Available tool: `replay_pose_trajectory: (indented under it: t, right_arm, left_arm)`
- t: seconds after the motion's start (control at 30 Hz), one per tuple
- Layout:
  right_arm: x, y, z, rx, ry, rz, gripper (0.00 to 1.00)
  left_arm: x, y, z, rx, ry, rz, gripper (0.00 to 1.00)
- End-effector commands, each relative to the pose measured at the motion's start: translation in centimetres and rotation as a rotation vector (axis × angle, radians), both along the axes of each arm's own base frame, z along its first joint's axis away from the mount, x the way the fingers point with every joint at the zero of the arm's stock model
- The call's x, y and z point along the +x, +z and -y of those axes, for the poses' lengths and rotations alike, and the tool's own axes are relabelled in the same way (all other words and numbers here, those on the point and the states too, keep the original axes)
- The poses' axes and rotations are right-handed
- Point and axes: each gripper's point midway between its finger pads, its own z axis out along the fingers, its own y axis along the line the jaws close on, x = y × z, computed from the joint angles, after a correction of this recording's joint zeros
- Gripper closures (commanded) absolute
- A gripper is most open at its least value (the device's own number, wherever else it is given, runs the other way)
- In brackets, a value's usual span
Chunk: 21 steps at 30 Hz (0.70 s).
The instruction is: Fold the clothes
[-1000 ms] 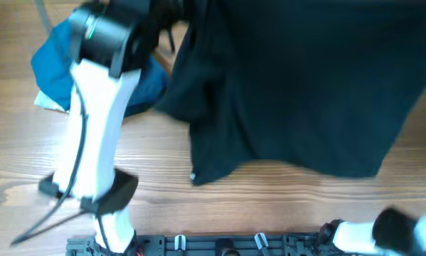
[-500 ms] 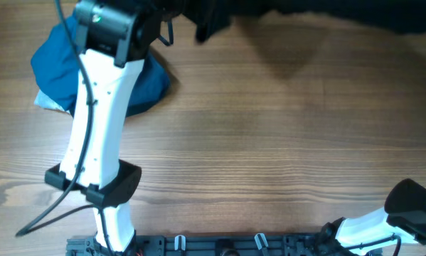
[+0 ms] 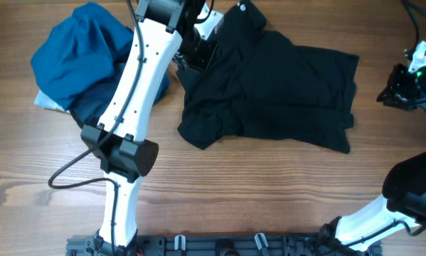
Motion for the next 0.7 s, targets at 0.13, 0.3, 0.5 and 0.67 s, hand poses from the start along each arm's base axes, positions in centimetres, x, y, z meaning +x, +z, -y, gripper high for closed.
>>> replay_pose_trajectory:
  t: [0.13, 0.3, 0.5, 0.67]
  right_arm:
    - [1.3, 0.6, 0.7, -0.025, -0.064, 0.064, 0.36]
    - [1.0, 3.7, -1.6, 0.095, -0.018, 0.191, 0.36]
    - [-3.9, 13.4, -4.4, 0.001, -0.059, 0.456, 0.30]
    - [-6.8, 12.1, -4.5, -0.041, -0.215, 0.442, 0.20]
  left_arm:
    - [-4.2, 2.8, -2.2, 0.011, 0.067, -0.013, 0.50]
    - [-7.8, 7.6, -6.5, 0.042, 0.156, 0.114, 0.41]
    - [-13.0, 13.1, -10.3, -0.050, 0.268, 0.261, 0.26]
    - [-12.1, 6.9, -7.5, -0.124, 0.237, 0.101, 0.28]
